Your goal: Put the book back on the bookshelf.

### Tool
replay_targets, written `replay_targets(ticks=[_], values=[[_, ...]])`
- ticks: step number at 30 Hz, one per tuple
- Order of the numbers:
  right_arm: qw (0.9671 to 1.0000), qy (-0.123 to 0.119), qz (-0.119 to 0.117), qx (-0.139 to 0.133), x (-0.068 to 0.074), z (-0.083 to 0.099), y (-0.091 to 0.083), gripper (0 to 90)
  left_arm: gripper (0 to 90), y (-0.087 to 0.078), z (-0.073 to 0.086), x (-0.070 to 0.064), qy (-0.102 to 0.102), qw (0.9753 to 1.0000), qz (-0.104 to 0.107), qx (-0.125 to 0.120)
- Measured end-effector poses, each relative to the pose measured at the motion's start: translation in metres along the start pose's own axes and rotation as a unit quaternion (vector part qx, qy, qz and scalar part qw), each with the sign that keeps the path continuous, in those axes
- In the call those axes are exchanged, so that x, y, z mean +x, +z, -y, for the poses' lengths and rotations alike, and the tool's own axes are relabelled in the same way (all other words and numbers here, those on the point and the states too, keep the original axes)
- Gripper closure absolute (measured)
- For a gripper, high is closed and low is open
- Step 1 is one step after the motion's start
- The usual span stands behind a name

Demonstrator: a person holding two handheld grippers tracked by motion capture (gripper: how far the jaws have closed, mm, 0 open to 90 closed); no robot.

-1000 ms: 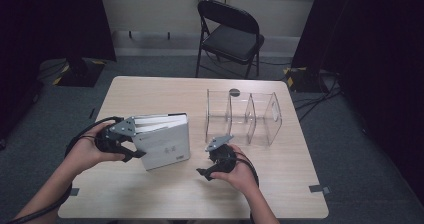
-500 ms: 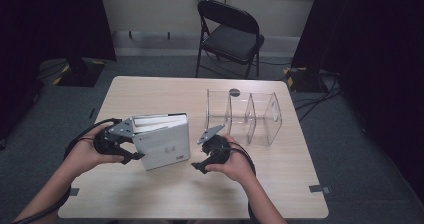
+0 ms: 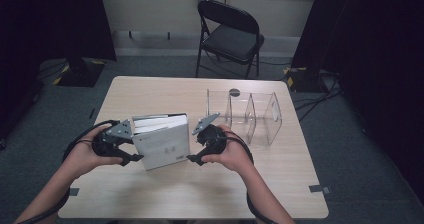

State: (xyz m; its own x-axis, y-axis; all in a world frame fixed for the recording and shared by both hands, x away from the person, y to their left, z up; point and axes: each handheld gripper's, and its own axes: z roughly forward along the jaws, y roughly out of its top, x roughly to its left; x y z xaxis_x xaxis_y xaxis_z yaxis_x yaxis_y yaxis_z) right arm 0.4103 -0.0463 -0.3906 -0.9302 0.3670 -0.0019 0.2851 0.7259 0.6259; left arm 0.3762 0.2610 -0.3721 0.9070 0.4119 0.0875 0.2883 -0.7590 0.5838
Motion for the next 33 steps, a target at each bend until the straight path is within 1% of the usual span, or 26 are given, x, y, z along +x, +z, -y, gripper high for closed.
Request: replay_targets(ticks=[4,6,8,9,11,12,13,14,16,18,19,21,22,23,24,25,26,29,30,31,33], values=[[1.0,-0.002,-0.005,0.0,-0.003,-0.007,-0.004,20.1,38.4,0.0,0.002,0.0,0.001,1.0,-0.002,0.003],[1.0,-0.007,-0.003,0.002,-0.005,-0.012,-0.006,20.2,38.2,0.0,0.003,0.001,-0.006,1.0,-0.002,-0.001],[0.9999,-0.006,-0.007,0.003,-0.005,-0.016,-0.008,20.2,37.7,-0.001,0.004,0.001,-0.005,1.0,-0.007,0.002],[0.9999,-0.009,-0.006,0.003,-0.006,-0.018,-0.009,20.2,37.6,0.0,0.006,0.001,-0.007,0.9999,-0.004,-0.006],[0.9999,-0.009,-0.011,0.0,-0.007,-0.023,-0.01,20.2,37.6,-0.001,0.008,0.001,-0.009,0.9999,-0.003,-0.007],[0.9998,-0.015,-0.011,-0.003,-0.007,-0.025,-0.011,20.2,37.6,0.0,0.009,0.0,-0.01,0.9999,-0.002,-0.01],[0.9998,-0.015,-0.011,-0.003,-0.007,-0.027,-0.011,20.3,37.6,0.0,0.01,0.0,-0.009,0.9999,-0.001,-0.011],[0.9998,-0.017,-0.013,-0.003,-0.007,-0.029,-0.011,20.4,37.5,0.0,0.011,0.0,-0.009,0.9999,0.0,-0.009],[0.9996,-0.025,-0.012,0.0,-0.007,-0.034,-0.011,20.9,37.4,0.002,0.013,0.0,-0.011,0.9999,-0.003,-0.009],[0.9995,-0.027,-0.019,0.001,-0.008,-0.038,-0.011,22.4,36.4,0.003,0.014,0.0,-0.013,0.9999,-0.003,-0.007],[0.9993,-0.03,-0.022,0.0,-0.008,-0.04,-0.011,22.5,36.4,0.004,0.015,0.0,-0.013,0.9998,-0.003,-0.011],[0.9992,-0.03,-0.024,-0.001,-0.009,-0.044,-0.01,22.5,35.8,0.005,0.017,0.0,-0.014,0.9998,-0.004,-0.012],[0.9991,-0.032,-0.028,-0.001,-0.01,-0.047,-0.01,22.7,35.3,0.006,0.018,0.0,-0.019,0.9997,-0.002,-0.013],[0.9991,-0.032,-0.028,-0.001,-0.011,-0.049,-0.01,22.7,35.3,0.006,0.019,0.0,-0.017,0.9998,0.0,-0.011],[0.999,-0.033,-0.029,-0.001,-0.012,-0.051,-0.011,22.8,35.3,0.006,0.02,-0.001,-0.018,0.9998,-0.004,-0.009],[0.9989,-0.033,-0.033,-0.006,-0.013,-0.053,-0.011,23.0,35.3,0.007,0.021,-0.001,-0.022,0.9996,-0.002,-0.015],[0.9989,-0.032,-0.034,-0.009,-0.013,-0.055,-0.011,23.1,35.1,0.007,0.022,-0.001,-0.019,0.9998,-0.003,-0.011],[0.9984,-0.043,-0.037,-0.009,-0.013,-0.062,-0.012,23.3,34.7,0.009,0.026,-0.002,-0.023,0.9996,-0.001,-0.013],[0.9983,-0.043,-0.038,-0.011,-0.013,-0.064,-0.011,24.0,34.6,0.01,0.027,-0.002,-0.023,0.9997,-0.003,-0.011],[0.9982,-0.044,-0.041,-0.009,-0.013,-0.066,-0.011,24.2,34.3,0.011,0.028,-0.002,-0.025,0.9996,-0.001,-0.015],[0.9979,-0.051,-0.04,-0.009,-0.013,-0.07,-0.01,24.8,33.1,0.013,0.031,-0.003,-0.027,0.9995,-0.003,-0.014]])
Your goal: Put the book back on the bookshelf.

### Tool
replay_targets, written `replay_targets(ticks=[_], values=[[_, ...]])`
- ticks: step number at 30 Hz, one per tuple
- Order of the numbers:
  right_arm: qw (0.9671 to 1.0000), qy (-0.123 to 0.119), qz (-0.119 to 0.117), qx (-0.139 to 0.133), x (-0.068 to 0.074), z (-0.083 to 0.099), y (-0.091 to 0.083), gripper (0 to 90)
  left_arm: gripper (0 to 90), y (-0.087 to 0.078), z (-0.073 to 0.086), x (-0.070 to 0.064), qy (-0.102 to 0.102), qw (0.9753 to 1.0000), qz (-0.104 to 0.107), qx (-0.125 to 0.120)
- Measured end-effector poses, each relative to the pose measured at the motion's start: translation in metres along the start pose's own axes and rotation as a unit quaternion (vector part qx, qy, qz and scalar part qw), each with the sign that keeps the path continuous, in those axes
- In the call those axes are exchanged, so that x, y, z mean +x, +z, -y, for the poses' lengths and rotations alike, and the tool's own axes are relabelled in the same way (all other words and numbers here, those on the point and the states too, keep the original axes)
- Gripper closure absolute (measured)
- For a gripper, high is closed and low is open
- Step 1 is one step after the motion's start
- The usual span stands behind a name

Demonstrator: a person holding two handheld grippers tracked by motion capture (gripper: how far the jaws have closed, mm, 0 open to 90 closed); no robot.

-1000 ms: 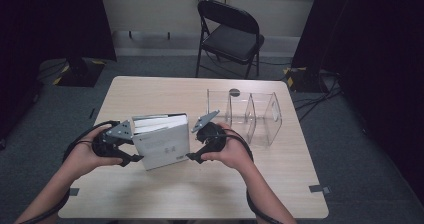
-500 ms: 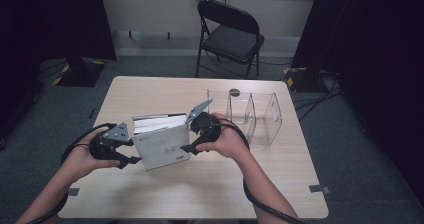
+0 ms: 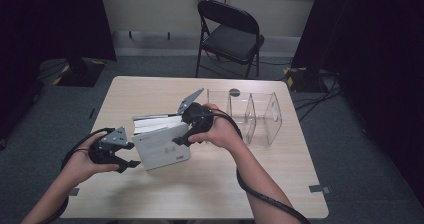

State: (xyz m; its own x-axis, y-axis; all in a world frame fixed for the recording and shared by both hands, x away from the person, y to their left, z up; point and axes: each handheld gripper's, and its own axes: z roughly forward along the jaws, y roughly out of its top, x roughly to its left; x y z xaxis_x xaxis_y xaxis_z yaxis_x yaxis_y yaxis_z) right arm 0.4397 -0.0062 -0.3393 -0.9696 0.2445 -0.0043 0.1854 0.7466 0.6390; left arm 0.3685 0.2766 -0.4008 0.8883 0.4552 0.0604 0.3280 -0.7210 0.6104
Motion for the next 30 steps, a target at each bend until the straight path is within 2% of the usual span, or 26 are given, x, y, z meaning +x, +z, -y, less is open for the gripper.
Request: replay_targets(ticks=[4,5,10,15,17,20,23,25,26,27,30], values=[[0.9999,-0.015,-0.005,0.001,-0.001,-0.005,0.003,27.0,32.8,0.003,0.004,0.0,-0.006,1.0,0.002,-0.001],[0.9999,-0.012,-0.007,0.004,-0.001,-0.006,0.003,28.6,32.8,0.003,0.004,0.0,-0.003,1.0,0.001,0.0],[0.9991,-0.032,-0.012,0.026,-0.002,-0.012,0.004,32.5,32.8,0.005,0.007,0.0,0.005,1.0,0.0,0.0],[0.9974,-0.052,-0.03,0.039,0.004,-0.012,-0.002,48.1,31.5,0.006,0.011,0.0,0.0,1.0,-0.002,-0.001],[0.9976,-0.045,-0.035,0.038,0.009,-0.011,-0.004,50.8,29.9,0.008,0.012,0.001,-0.003,1.0,-0.004,-0.001],[0.9977,-0.05,-0.029,0.036,0.014,-0.009,-0.005,51.5,28.1,0.01,0.014,0.001,-0.012,0.9998,-0.01,-0.01],[0.9982,-0.037,-0.025,0.042,0.017,-0.008,-0.007,51.7,26.7,0.013,0.015,0.0,-0.012,0.9998,-0.012,-0.01],[0.9984,-0.03,-0.022,0.042,0.015,-0.005,-0.009,51.7,25.5,0.016,0.016,-0.002,-0.023,0.9995,-0.015,-0.015],[0.9985,-0.027,-0.023,0.042,0.015,-0.003,-0.011,51.7,25.2,0.017,0.016,-0.001,-0.014,0.9998,-0.009,-0.01],[0.9986,-0.024,-0.022,0.042,0.014,-0.001,-0.013,51.8,24.8,0.02,0.017,-0.004,-0.027,0.9993,-0.011,-0.023],[0.9987,-0.019,-0.019,0.043,0.013,0.005,-0.018,51.8,24.3,0.024,0.017,-0.003,-0.014,0.9998,-0.009,-0.006]])
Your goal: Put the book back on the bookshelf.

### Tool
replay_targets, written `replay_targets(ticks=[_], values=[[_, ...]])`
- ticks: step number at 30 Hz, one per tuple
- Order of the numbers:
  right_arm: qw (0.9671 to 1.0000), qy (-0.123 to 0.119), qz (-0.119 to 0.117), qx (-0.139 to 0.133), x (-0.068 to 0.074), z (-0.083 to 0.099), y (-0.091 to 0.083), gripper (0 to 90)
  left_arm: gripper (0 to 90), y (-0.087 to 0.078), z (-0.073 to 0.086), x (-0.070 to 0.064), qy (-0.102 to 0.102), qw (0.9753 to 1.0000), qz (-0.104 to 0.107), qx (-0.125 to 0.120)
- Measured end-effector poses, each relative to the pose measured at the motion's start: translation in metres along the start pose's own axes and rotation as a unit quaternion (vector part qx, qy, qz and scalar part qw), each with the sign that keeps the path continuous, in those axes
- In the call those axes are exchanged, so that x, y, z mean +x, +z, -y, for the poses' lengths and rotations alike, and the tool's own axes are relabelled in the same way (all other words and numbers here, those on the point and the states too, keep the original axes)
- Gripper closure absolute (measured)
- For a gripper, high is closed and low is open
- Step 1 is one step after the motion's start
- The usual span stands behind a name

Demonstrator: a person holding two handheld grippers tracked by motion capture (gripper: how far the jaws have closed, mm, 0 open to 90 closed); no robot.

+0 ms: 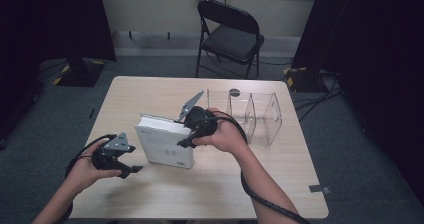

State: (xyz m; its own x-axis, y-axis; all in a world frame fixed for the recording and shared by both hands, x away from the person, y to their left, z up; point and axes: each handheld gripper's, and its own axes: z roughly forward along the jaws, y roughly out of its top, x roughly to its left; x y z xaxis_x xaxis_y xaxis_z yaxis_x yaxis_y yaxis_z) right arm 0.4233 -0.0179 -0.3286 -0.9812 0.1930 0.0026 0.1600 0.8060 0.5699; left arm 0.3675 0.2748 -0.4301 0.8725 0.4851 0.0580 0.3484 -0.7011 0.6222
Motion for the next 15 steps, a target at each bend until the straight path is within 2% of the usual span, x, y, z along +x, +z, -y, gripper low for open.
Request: replay_targets(ticks=[2,3,4,5,6,8,9,10,13,15], values=[[1.0,0.005,0.005,0.001,0.0,0.004,-0.003,51.7,23.4,0.004,-0.001,-0.002,-0.004,1.0,0.002,0.0],[1.0,0.006,0.005,0.002,0.001,0.005,-0.004,51.7,23.3,0.006,-0.001,-0.004,-0.007,0.9999,-0.006,-0.007],[0.9999,0.009,0.007,0.0,0.001,0.006,-0.005,51.7,23.1,0.008,-0.001,-0.004,-0.01,0.9999,-0.003,-0.012],[0.9999,0.013,0.007,0.005,0.001,0.007,-0.006,51.7,22.6,0.008,-0.002,-0.004,-0.005,1.0,-0.001,-0.006],[0.9998,0.015,0.008,0.006,0.001,0.008,-0.007,51.7,22.1,0.009,-0.002,-0.005,-0.014,0.9998,-0.002,-0.012],[0.9998,0.015,0.009,0.007,0.002,0.01,-0.008,51.7,21.5,0.013,-0.001,-0.006,-0.02,0.9996,0.0,-0.022],[0.9998,0.013,0.009,0.011,0.002,0.01,-0.01,51.7,21.3,0.013,-0.001,-0.006,-0.018,0.9997,0.0,-0.015],[0.9998,0.013,0.011,0.011,0.002,0.011,-0.01,51.7,20.9,0.015,-0.001,-0.006,-0.021,0.9996,-0.005,-0.019],[0.9997,0.019,0.011,0.013,0.002,0.013,-0.012,51.7,20.6,0.019,0.0,-0.006,-0.02,0.9997,0.0,-0.012],[0.9997,0.019,0.012,0.013,0.002,0.013,-0.012,51.6,20.5,0.024,0.001,-0.007,-0.021,0.9996,0.001,-0.017]])
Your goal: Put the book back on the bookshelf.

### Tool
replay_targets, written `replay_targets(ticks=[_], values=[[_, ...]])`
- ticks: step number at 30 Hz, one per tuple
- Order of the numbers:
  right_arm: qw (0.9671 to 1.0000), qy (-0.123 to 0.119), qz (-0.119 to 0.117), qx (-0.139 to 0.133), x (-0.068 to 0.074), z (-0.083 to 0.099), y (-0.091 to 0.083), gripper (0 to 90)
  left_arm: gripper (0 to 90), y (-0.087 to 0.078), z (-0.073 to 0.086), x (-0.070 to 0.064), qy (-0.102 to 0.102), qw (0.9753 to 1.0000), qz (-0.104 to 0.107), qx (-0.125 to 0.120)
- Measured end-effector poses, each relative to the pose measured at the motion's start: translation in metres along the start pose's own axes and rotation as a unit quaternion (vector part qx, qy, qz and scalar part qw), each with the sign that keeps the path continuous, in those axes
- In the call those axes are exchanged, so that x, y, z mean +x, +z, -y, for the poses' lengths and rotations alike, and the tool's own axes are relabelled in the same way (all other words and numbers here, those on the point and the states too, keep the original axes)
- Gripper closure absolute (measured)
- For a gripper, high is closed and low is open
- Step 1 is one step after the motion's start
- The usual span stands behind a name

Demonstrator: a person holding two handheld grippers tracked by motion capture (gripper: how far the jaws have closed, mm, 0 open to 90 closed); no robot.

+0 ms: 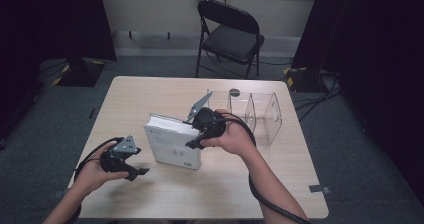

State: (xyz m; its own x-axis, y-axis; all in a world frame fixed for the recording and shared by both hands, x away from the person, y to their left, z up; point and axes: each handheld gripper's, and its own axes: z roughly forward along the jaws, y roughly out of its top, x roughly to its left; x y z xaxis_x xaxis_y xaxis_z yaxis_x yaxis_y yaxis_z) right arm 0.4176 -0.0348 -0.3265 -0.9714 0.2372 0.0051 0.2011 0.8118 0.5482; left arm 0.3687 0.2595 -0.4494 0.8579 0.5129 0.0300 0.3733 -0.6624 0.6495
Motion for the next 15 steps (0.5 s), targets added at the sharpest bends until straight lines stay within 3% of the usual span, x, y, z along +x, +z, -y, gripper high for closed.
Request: replay_targets(ticks=[6,11,14,15], values=[[1.0,0.002,0.0,0.0,-0.001,0.0,0.0,51.2,20.4,0.009,0.004,-0.001,-0.005,1.0,0.005,0.0],[0.9999,-0.005,-0.002,0.009,-0.001,-0.003,0.0,50.7,20.3,0.016,0.01,-0.002,-0.007,1.0,-0.004,0.001],[0.9999,0.002,-0.003,0.012,-0.002,-0.003,0.0,50.2,20.0,0.019,0.012,-0.002,-0.005,0.9999,0.006,0.011],[0.9999,-0.001,-0.002,0.013,-0.002,-0.004,0.0,49.9,19.7,0.022,0.014,-0.004,-0.006,1.0,0.001,-0.002]])
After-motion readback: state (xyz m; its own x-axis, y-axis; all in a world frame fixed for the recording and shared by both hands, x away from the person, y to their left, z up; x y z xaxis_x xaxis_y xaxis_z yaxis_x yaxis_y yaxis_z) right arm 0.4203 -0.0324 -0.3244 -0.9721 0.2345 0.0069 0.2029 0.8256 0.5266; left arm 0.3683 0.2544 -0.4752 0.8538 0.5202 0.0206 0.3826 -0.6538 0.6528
